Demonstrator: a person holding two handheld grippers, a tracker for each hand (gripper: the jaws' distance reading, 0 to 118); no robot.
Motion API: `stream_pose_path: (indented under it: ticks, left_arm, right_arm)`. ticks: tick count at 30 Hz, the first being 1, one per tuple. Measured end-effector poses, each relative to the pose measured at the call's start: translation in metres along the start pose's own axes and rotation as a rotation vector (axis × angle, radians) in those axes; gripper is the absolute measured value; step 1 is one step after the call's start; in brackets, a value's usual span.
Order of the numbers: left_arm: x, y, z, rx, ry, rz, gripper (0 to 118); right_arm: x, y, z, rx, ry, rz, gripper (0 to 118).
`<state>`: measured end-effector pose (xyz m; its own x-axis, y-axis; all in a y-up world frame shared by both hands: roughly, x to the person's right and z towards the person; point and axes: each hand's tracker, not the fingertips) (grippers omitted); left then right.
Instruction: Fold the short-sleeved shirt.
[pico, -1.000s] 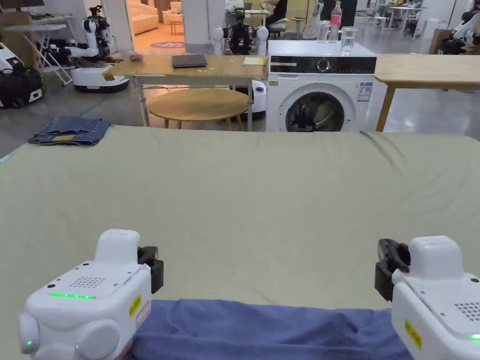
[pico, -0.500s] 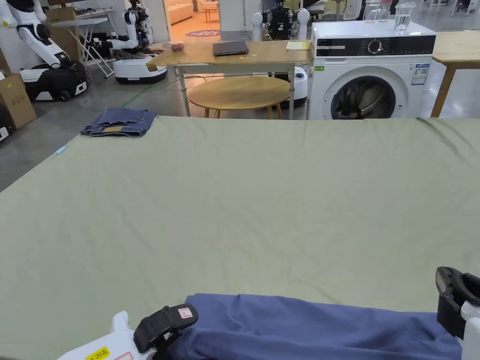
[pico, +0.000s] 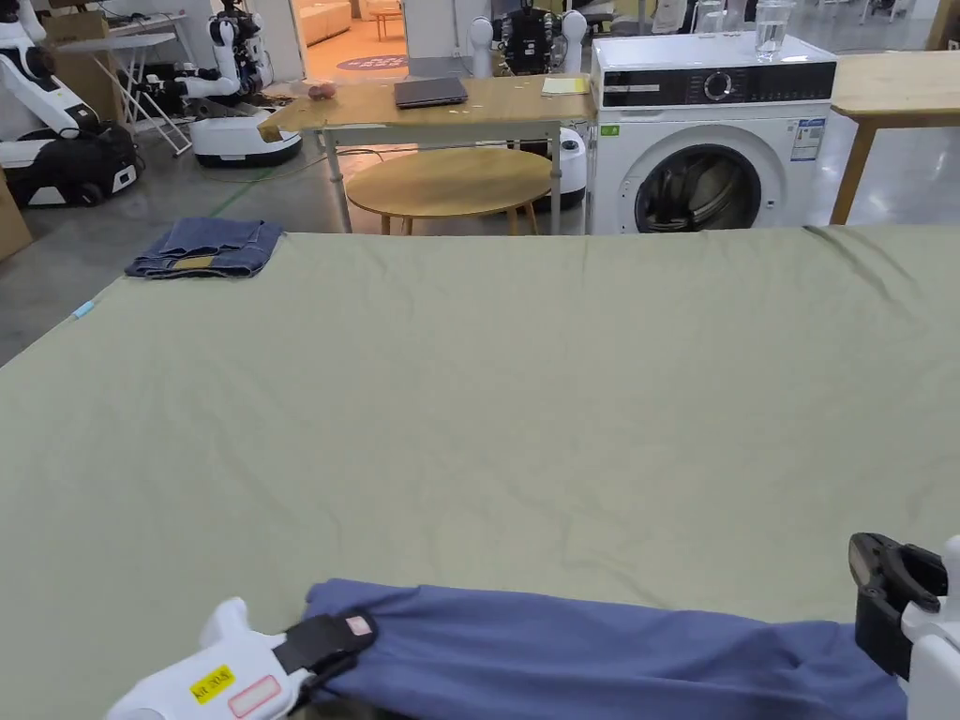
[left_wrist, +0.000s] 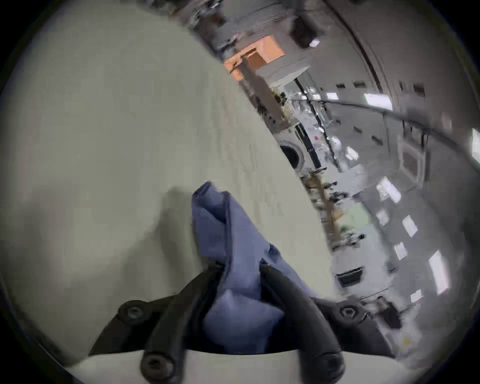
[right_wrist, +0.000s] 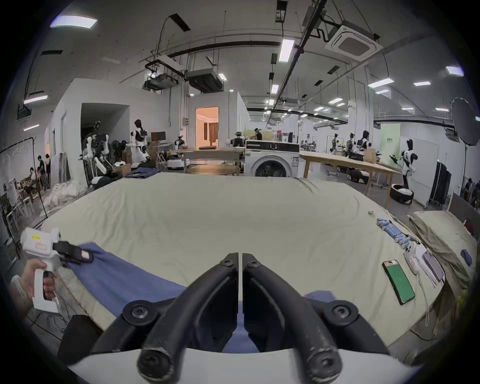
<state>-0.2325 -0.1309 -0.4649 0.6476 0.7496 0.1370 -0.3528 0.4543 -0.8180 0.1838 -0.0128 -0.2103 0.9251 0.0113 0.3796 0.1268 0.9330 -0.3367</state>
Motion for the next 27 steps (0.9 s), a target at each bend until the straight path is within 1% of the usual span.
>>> stream_pose_path:
  ticks: [3,4,5,8,11,13,15,16,17,20,21,22,23,24,25,27]
  left_arm:
    - [0.029,0.013,0.017,0.034,0.184,-0.285,6]
    - [0.040,0.014,0.020,0.043,0.222,-0.378,6]
    - [0.055,0.010,0.022,0.051,0.239,-0.448,6]
    - [0.112,-0.020,0.017,0.066,0.261,-0.716,6]
    - [0.167,-0.072,-0.003,0.050,0.227,-0.946,6]
    - [0.195,-0.113,-0.025,-0.005,0.230,-1.088,6]
    - [0.214,-0.157,-0.052,-0.045,0.302,-1.221,6]
    - [0.219,-0.176,-0.064,-0.065,0.361,-1.278,6]
    - [0.222,-0.191,-0.075,-0.081,0.378,-1.321,6]
    - [0.219,-0.215,-0.101,-0.111,0.423,-1.365,5]
    - [0.217,-0.218,-0.105,-0.131,0.433,-1.379,8]
    - [0.215,-0.216,-0.104,-0.162,0.387,-1.347,33]
    - [0.218,-0.213,-0.098,-0.176,0.355,-1.291,61]
    - [0.226,-0.206,-0.084,-0.135,0.289,-1.232,70]
    - [0.236,-0.196,-0.064,-0.073,0.207,-1.142,70]
    - [0.246,-0.171,-0.040,-0.067,0.045,-0.931,93]
  right_arm:
    - [-0.001,-0.001,-0.001,-0.009,0.011,0.008,2]
    - [-0.002,-0.001,-0.001,-0.011,0.016,0.010,2]
    - [-0.002,-0.001,-0.001,-0.012,0.018,0.011,2]
    - [-0.001,-0.002,-0.001,-0.021,0.032,0.012,2]
    - [0.002,-0.003,0.001,-0.024,0.036,0.019,2]
    - [0.006,-0.004,0.003,-0.026,0.033,0.024,2]
    - [0.013,-0.004,0.006,-0.027,0.032,0.019,2]
    - [0.018,-0.005,0.007,-0.030,0.034,0.012,2]
    - [0.022,-0.005,0.007,-0.031,0.035,0.007,2]
    - [0.034,-0.007,0.011,-0.034,0.036,0.005,2]
    - [0.038,-0.007,0.012,-0.033,0.037,0.005,2]
    - [0.042,-0.008,0.013,-0.032,0.043,0.002,2]
    - [0.047,-0.007,0.014,-0.035,0.050,-0.002,2]
    - [0.050,-0.008,0.014,-0.039,0.061,-0.001,2]
    - [0.053,-0.009,0.014,-0.039,0.064,0.002,2]
    - [0.058,-0.012,0.013,-0.040,0.078,-0.005,2]
